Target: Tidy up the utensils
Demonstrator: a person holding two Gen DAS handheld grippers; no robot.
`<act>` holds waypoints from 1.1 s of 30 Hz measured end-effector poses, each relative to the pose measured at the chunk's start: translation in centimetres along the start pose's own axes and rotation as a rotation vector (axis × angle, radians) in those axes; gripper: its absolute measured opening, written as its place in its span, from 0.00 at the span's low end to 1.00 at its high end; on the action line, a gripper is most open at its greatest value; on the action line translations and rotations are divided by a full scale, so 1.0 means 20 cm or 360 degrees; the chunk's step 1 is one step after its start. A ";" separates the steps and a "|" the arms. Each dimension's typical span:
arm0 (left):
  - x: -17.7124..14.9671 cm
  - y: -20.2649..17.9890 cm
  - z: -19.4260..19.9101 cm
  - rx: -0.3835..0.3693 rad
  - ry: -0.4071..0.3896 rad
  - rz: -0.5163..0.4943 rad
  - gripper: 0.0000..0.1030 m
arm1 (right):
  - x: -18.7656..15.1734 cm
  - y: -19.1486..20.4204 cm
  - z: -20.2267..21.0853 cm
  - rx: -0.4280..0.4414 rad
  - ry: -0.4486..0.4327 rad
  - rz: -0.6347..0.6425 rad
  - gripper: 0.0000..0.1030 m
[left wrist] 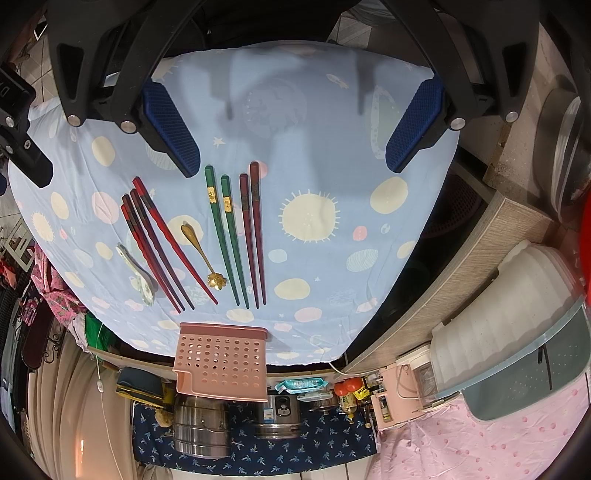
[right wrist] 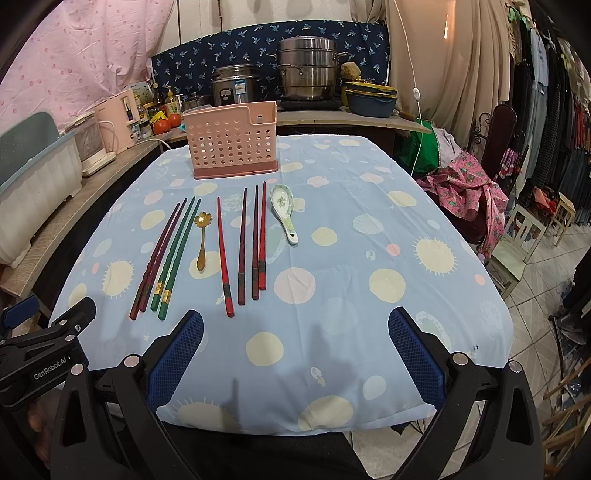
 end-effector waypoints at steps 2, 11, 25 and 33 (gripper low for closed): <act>0.00 0.00 0.00 0.0000 0.0001 0.0001 0.93 | 0.00 0.00 0.00 0.0000 0.0000 -0.0001 0.93; 0.01 -0.01 0.00 -0.0002 0.0007 0.0003 0.93 | 0.00 0.00 0.00 0.0000 0.0001 -0.0001 0.93; 0.00 -0.06 -0.04 -0.0043 0.0048 0.0009 0.93 | 0.00 -0.04 -0.02 0.0008 0.0017 -0.0034 0.93; 0.03 -0.01 -0.20 -0.0030 0.0120 0.0086 0.93 | 0.03 -0.07 -0.08 -0.0010 0.0023 -0.0040 0.93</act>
Point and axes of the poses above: each gripper's, at about its wrist camera, not at the fingertips, and z roughly against the way its jaws point, y to its left, x to its top, the point moved 10 cm from there along -z, roughly the way its jaws point, and after that the axes turned 9 degrees about x, right-handed, at the moved point
